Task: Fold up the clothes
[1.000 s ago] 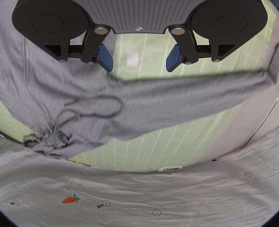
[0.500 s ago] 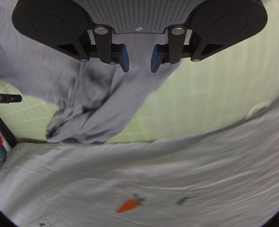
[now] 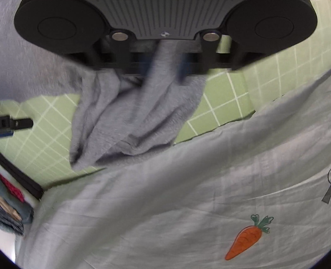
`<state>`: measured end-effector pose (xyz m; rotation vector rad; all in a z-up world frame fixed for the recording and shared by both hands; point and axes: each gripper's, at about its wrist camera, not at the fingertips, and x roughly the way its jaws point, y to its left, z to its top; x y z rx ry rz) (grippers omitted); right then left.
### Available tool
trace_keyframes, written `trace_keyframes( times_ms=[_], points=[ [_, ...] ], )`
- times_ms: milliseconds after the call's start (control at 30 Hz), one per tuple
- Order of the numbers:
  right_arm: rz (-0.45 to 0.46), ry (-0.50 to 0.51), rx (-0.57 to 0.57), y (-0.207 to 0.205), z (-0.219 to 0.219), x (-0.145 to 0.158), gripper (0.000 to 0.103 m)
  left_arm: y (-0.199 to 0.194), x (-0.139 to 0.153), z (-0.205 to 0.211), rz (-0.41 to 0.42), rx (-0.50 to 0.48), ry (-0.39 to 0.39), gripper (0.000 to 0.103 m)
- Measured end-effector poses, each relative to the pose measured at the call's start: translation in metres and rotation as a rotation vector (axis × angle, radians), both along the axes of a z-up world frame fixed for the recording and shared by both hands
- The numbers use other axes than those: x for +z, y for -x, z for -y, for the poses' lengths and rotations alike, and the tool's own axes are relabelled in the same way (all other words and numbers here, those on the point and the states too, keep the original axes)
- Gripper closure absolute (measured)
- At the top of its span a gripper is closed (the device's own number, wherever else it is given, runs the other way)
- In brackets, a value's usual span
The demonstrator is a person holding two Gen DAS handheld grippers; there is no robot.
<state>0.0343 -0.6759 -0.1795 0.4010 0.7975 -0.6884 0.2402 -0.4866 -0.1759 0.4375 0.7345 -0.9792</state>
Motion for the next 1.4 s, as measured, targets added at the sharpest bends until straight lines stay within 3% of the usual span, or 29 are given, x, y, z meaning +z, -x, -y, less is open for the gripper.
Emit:
trace_keyframes(
  times_ms=[67,167,233,400,467,533,600,667,733,767,800,833,967,1067,1167,1267,1333,1367,1400],
  points=[
    [0.008,-0.001,0.007,-0.005,-0.002,0.000,0.000,-0.015,0.009,-0.010,-0.032,0.080,0.086,0.091],
    [0.013,0.036,0.026,-0.015,-0.007,0.002,0.000,-0.046,0.023,-0.037,-0.048,0.277,0.209,0.091],
    [0.013,0.057,0.043,-0.021,-0.011,0.004,0.000,-0.068,0.022,-0.059,-0.123,0.388,0.279,0.090],
    [0.086,-0.022,0.081,-0.040,-0.013,0.005,0.000,-0.067,0.004,-0.071,-0.142,0.411,0.193,0.088],
    [0.119,-0.067,0.102,-0.054,-0.015,0.006,0.001,-0.066,0.001,-0.074,-0.165,0.436,0.212,0.086],
    [0.157,-0.111,0.145,-0.071,-0.018,0.006,0.012,-0.067,0.000,-0.074,-0.179,0.455,0.218,0.086],
    [0.175,-0.157,0.182,-0.088,-0.022,0.003,0.032,-0.070,-0.002,-0.072,-0.184,0.460,0.213,0.086],
    [0.184,-0.183,0.215,-0.104,-0.024,-0.001,0.044,-0.072,-0.003,-0.072,-0.189,0.460,0.211,0.086],
    [0.187,-0.178,0.238,-0.117,-0.026,-0.003,0.048,-0.075,-0.005,-0.074,-0.201,0.463,0.214,0.085],
    [0.187,-0.166,0.247,-0.122,-0.026,-0.004,0.059,-0.076,-0.005,-0.076,-0.208,0.465,0.224,0.086],
    [0.181,-0.160,0.259,-0.128,-0.026,-0.005,0.100,-0.077,-0.006,-0.077,-0.216,0.468,0.236,0.088],
    [0.171,-0.158,0.271,-0.135,-0.023,-0.006,0.097,-0.078,-0.005,-0.078,-0.221,0.468,0.248,0.091],
    [0.218,-0.025,0.265,-0.152,-0.009,0.014,0.099,-0.083,0.005,-0.078,-0.192,0.454,0.281,0.091],
    [0.260,-0.031,0.237,-0.164,0.011,0.026,0.099,-0.087,0.000,-0.072,-0.183,0.440,0.256,0.091],
    [0.188,0.023,0.263,-0.180,0.013,0.019,0.099,-0.086,-0.009,-0.065,-0.189,0.445,0.234,0.089],
    [0.118,0.008,0.292,-0.189,0.009,0.011,0.097,-0.088,-0.002,-0.065,-0.228,0.474,0.227,0.075],
    [0.099,0.039,0.298,-0.186,0.003,0.017,0.068,-0.085,0.009,-0.069,-0.240,0.475,0.229,0.065],
    [0.115,0.062,0.292,-0.178,0.000,0.024,0.037,-0.081,0.017,-0.072,-0.228,0.471,0.231,0.057],
    [0.144,0.084,0.281,-0.167,-0.003,0.032,0.017,-0.075,0.026,-0.078,-0.206,0.473,0.233,0.051]
  ],
)
